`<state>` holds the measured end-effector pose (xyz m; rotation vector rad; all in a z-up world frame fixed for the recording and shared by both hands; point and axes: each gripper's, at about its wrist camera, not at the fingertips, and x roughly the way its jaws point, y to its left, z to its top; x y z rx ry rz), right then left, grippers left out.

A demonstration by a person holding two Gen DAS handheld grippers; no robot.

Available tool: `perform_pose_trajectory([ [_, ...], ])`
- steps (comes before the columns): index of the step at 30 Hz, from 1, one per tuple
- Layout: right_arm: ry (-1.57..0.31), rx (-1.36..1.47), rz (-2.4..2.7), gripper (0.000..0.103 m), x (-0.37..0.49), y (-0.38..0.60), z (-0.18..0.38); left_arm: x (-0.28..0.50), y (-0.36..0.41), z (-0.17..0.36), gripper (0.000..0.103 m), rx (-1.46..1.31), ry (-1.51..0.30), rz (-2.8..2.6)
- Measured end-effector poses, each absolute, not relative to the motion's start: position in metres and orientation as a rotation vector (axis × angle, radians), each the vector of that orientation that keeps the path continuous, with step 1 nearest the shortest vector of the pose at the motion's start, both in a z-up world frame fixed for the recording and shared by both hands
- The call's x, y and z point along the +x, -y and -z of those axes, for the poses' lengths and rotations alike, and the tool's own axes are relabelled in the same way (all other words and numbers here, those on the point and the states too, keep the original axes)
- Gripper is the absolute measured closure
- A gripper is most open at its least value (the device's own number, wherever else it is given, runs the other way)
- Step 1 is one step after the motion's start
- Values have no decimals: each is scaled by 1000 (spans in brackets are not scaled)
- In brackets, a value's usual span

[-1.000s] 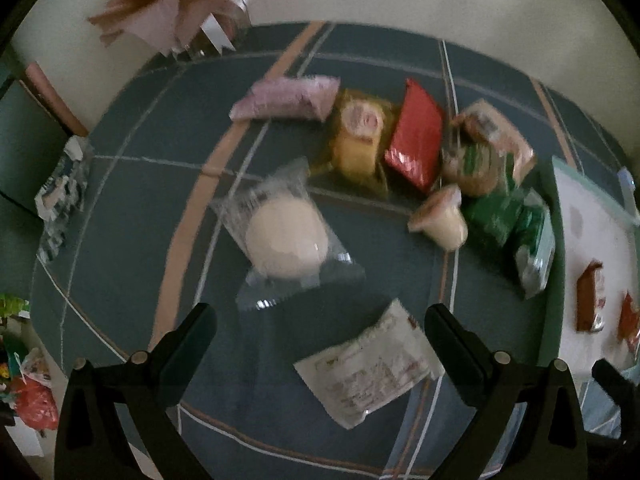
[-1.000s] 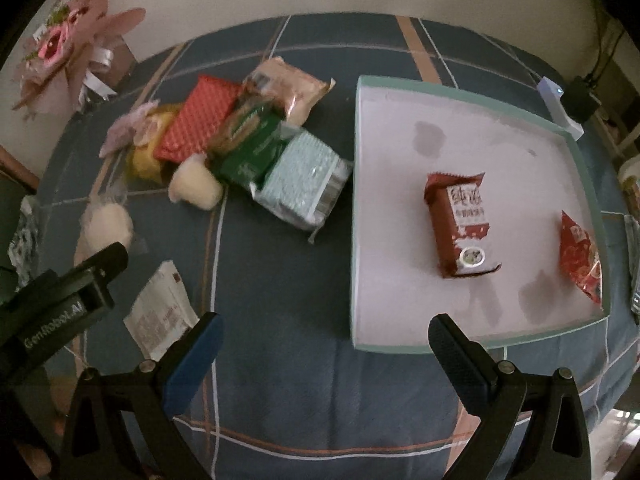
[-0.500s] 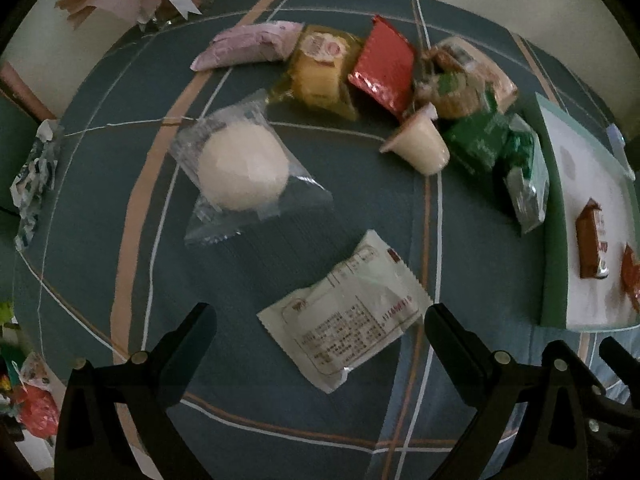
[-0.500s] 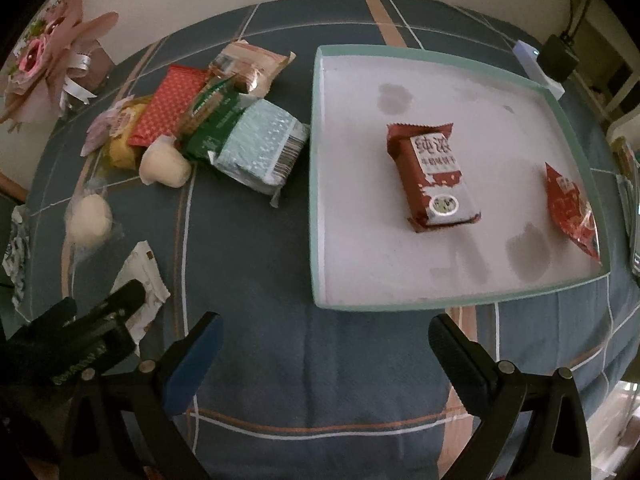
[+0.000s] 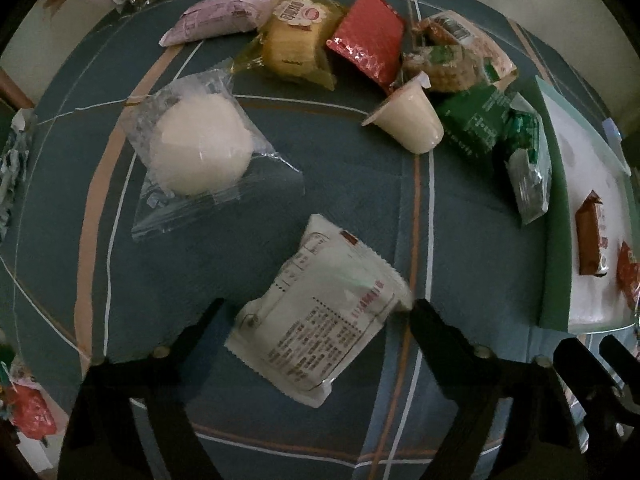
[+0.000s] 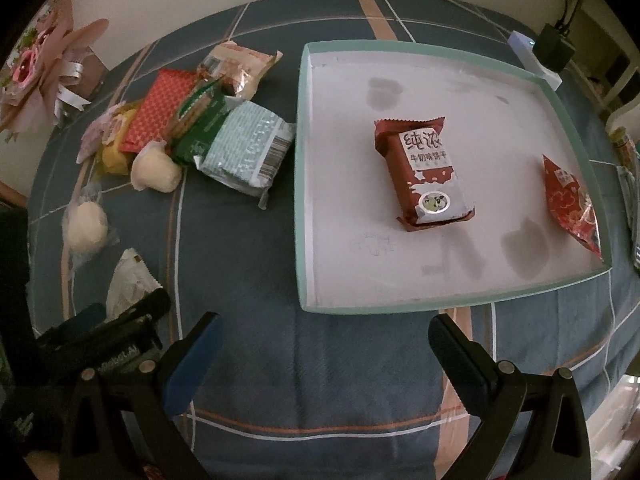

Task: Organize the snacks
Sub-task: 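Grasp the white wrapped pastry with the left gripper and lift it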

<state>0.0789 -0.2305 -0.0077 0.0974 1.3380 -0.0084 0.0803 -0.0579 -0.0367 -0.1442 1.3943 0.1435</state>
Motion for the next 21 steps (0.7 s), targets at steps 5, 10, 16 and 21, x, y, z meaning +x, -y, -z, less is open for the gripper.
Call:
perform_pose_trajectory([
  [5,-1338,105,11,0,83,229,4,82,56,35,25,-145,-1385,-139],
  [10,-1335,113,11,0,84,229,2,82,60,28,31,-151,-1372,-140],
  [16,-1335,131,12,0,84,235,-4,90,52,12,44,-159,-1349,-137],
  [21,-1329,141,9,0,85,239,-11,95,48,7,47,-187,-1338,-143],
])
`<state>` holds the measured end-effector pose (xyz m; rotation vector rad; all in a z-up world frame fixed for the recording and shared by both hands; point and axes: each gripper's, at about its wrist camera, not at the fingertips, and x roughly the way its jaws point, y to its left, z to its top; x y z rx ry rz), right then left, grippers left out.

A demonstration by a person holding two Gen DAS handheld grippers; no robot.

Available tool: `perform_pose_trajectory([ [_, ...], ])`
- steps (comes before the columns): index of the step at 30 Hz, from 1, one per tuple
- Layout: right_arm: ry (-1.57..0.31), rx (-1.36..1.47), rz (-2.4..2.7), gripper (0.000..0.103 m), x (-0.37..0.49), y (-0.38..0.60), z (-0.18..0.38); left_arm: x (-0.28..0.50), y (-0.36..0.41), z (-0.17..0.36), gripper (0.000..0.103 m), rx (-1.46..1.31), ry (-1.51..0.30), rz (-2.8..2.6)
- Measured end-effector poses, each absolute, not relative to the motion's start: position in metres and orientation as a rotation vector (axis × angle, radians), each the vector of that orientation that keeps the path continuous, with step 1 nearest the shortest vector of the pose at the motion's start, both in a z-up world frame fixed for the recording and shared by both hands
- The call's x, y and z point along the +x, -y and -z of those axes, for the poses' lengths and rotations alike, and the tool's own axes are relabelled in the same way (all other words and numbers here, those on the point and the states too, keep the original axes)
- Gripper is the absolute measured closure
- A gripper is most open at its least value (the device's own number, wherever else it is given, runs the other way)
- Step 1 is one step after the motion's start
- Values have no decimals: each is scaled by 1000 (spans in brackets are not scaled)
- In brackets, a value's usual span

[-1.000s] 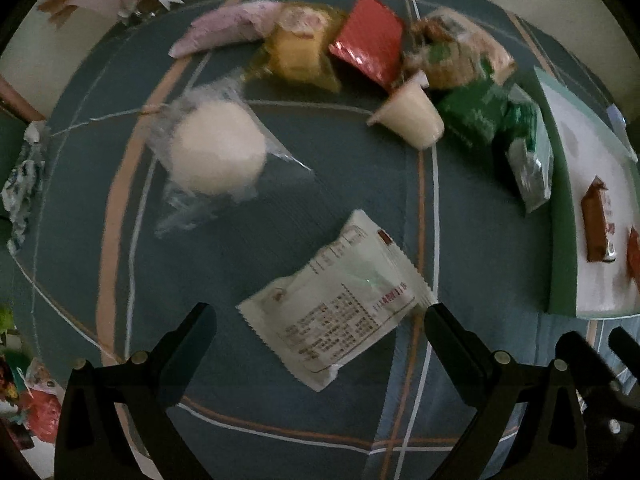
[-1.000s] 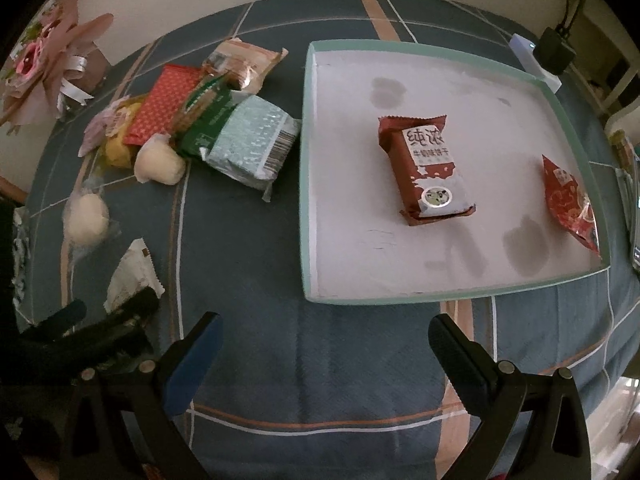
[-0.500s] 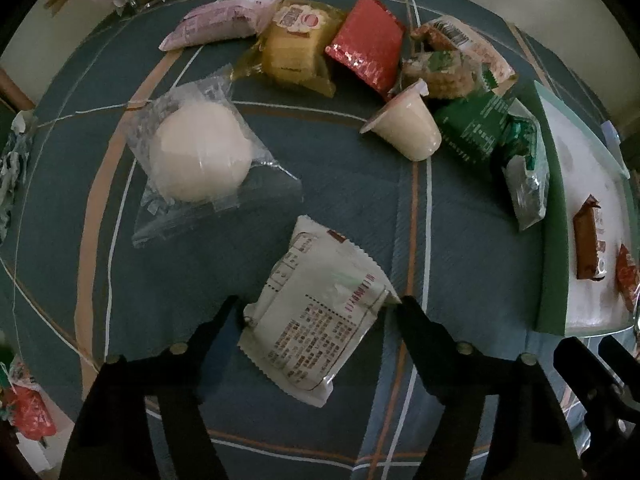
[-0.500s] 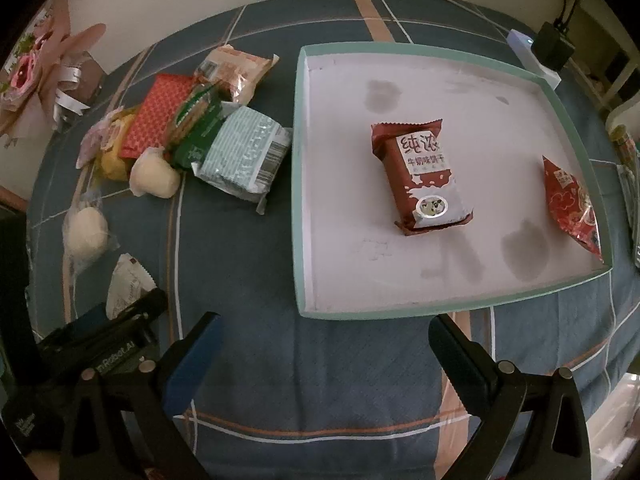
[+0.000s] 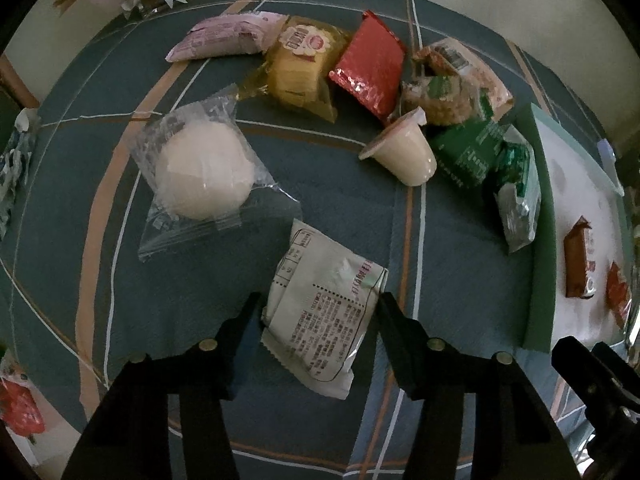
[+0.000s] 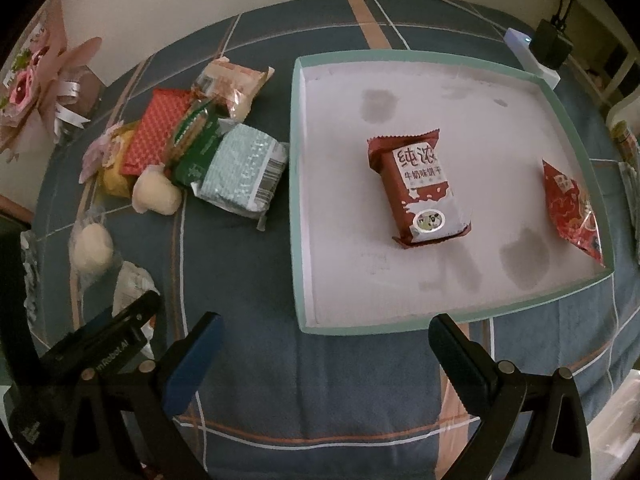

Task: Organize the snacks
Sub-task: 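Grasp the white wrapped pastry with the left gripper and lift it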

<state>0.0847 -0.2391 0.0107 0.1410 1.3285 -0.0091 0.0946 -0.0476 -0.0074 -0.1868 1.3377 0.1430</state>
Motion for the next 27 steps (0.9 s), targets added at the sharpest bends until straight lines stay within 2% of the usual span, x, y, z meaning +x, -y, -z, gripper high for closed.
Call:
perform_pose_trajectory([
  [13,-1216,167,-48,0,106,229,-33,112,52,-43,47,-277,-1206,-152],
  [18,-1190,272,-98,0,118,234,-32,123,58,-50,47,-315,-1175,-197],
  [27,-1181,417,-158,28,141,237,-27,144,50,-47,47,-347,-1170,-262],
])
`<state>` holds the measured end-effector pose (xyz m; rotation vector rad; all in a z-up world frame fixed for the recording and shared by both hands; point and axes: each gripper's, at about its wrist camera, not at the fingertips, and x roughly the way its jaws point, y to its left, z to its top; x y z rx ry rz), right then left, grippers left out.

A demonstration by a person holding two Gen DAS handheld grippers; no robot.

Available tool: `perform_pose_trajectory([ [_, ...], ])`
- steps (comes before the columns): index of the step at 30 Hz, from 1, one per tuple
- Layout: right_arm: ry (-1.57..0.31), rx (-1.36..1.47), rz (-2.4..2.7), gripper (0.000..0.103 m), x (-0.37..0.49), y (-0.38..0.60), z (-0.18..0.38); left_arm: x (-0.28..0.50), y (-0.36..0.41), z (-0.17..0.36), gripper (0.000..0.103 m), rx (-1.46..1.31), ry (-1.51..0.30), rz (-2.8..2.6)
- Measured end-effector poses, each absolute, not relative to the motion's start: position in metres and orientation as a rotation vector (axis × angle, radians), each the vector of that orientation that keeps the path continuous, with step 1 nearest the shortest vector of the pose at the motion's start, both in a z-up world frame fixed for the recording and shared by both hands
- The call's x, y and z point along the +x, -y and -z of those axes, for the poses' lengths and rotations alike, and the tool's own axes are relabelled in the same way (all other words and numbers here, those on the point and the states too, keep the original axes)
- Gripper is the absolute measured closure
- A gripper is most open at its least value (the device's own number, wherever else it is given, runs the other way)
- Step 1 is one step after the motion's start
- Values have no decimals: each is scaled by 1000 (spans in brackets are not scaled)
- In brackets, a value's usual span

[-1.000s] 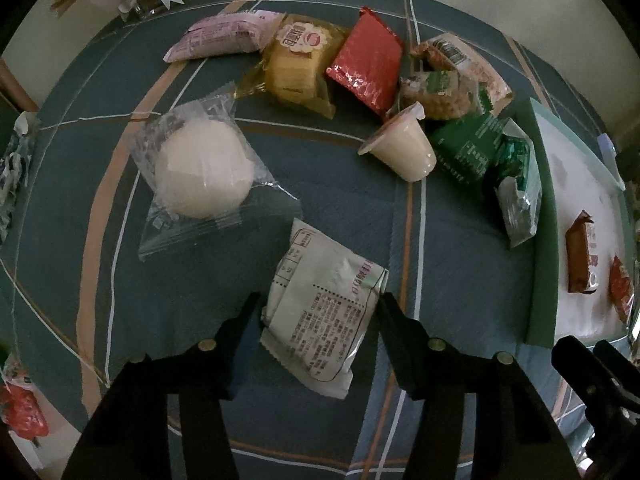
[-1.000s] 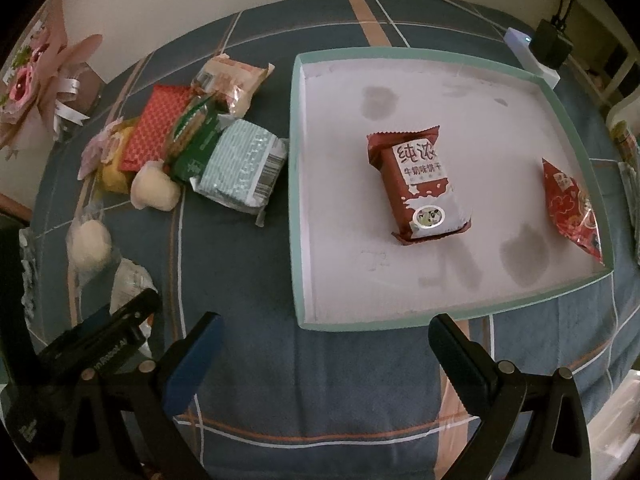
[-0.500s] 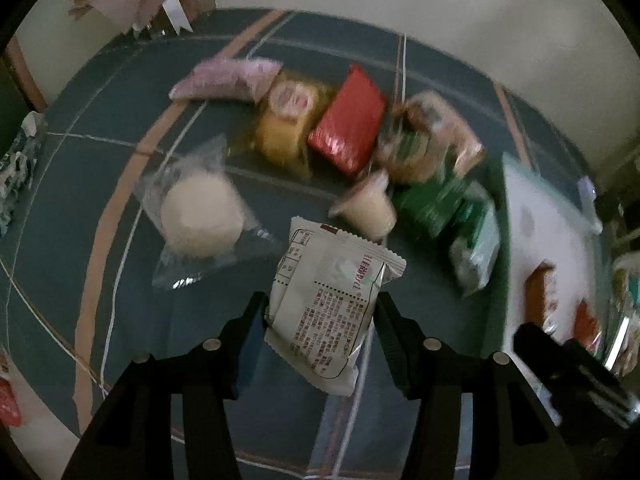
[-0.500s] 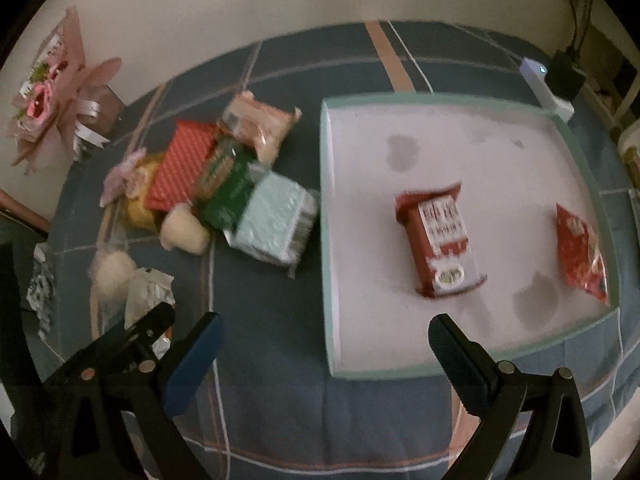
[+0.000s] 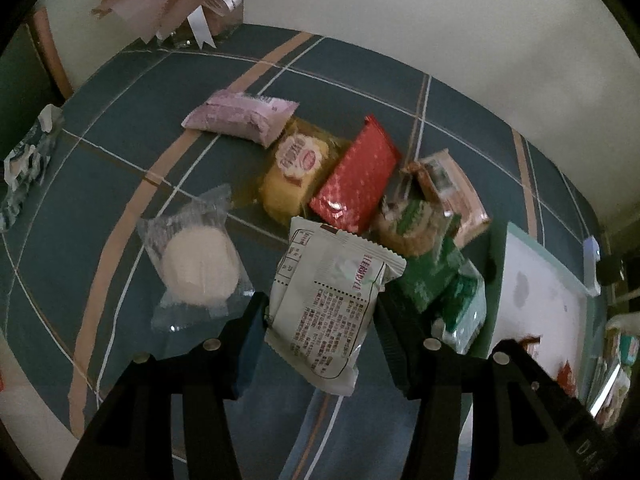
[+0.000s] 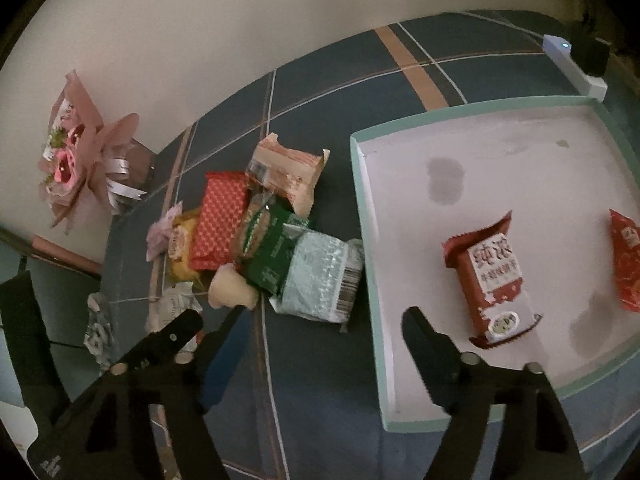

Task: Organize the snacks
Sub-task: 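Grasp the white wrapped pastry with the left gripper and lift it, then hold the white pastry with the left gripper while the right gripper grasps the green-and-white pack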

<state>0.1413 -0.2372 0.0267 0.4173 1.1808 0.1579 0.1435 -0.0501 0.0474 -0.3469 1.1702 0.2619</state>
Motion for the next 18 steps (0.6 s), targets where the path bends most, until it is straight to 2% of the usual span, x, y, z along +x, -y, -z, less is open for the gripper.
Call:
perform_pose_trajectory([
  [2,-1179,426,-177,33,146,236,-26,149,49,-48,47,-358,-1168,-272],
  [6,-1190,446,-195,35,154,231,-20,161,49,-47,47,-374,-1165,-283],
  [8,-1202,454,-200,42,158,229,-15,166,51,-46,47,-366,-1158,-279],
  [18,-1258,460,-183,43,172,220,12,168,43,-36,47,-392,-1170,-265],
])
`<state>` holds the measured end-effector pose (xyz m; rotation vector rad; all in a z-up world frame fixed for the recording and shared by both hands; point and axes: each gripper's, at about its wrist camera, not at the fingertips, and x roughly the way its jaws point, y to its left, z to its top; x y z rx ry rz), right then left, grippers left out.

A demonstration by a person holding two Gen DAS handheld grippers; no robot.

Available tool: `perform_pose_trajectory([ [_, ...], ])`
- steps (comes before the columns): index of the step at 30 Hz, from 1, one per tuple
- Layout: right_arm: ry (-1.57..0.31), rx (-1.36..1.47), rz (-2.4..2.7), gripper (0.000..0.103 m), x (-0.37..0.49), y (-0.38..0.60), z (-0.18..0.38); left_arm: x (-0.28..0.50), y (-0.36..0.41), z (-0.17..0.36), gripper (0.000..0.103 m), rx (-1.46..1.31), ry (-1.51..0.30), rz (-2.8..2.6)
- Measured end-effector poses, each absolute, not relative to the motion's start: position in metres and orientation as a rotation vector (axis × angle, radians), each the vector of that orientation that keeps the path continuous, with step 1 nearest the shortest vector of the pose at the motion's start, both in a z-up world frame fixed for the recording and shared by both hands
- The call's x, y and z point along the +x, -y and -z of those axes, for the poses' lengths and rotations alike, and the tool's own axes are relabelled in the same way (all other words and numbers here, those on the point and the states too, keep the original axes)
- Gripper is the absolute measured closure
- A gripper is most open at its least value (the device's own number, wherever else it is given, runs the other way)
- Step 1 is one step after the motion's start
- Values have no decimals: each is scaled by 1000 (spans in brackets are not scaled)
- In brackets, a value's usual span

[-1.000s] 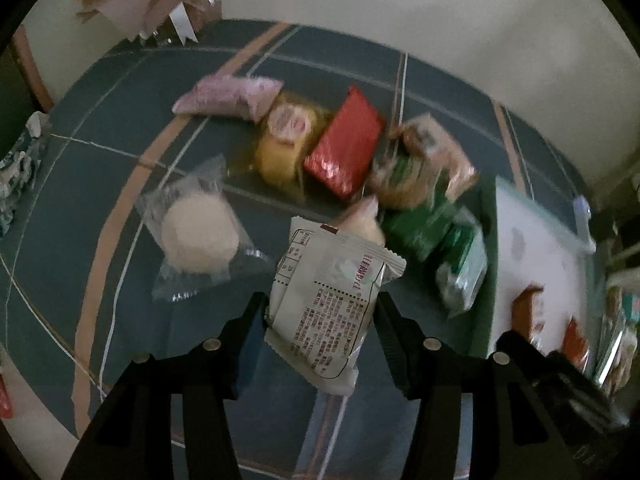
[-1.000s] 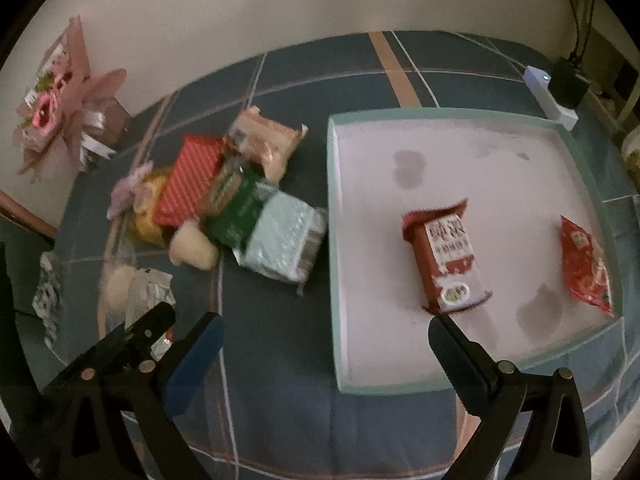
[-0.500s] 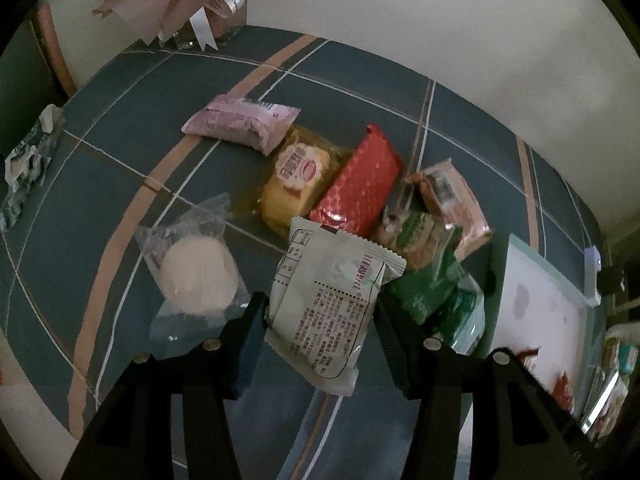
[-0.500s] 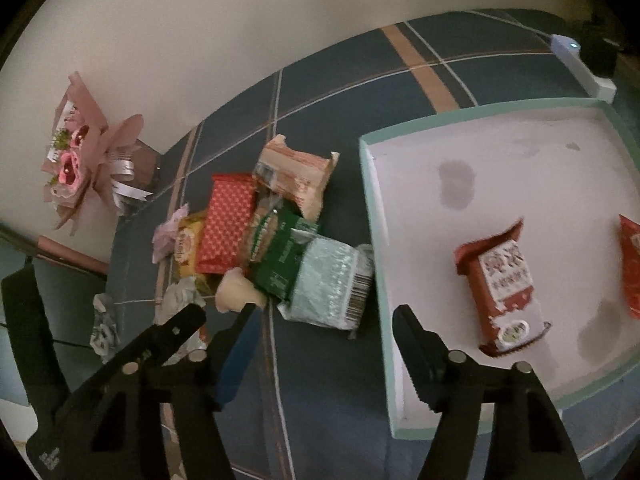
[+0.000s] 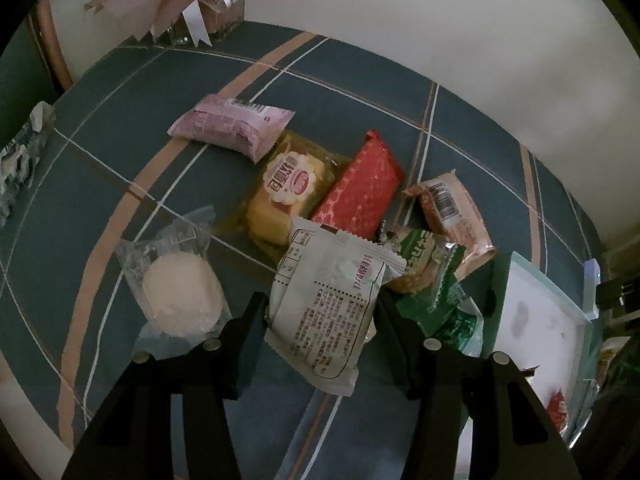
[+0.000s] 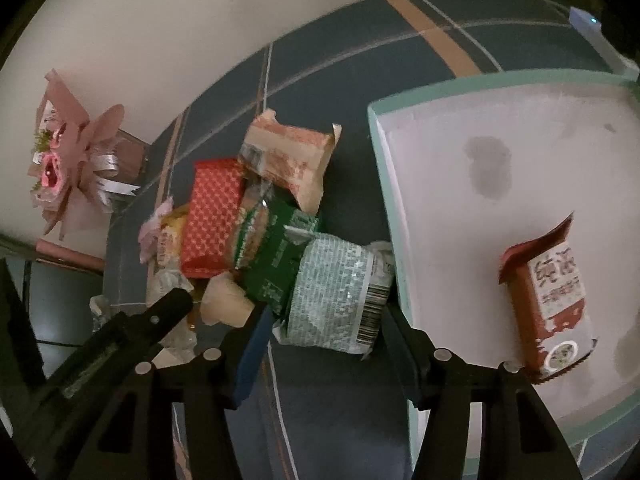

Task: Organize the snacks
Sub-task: 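Hold the white pastry with the left gripper while the right gripper grasps the green-and-white pack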

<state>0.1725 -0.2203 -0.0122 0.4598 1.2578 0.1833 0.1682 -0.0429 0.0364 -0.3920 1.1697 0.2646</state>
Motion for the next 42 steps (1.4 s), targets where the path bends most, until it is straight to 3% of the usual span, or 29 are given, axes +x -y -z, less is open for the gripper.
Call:
perform_pose_trajectory([
  [42,-1204,631,-119,43,178,222,26,170,33,-23,47,-442,-1194,-250],
])
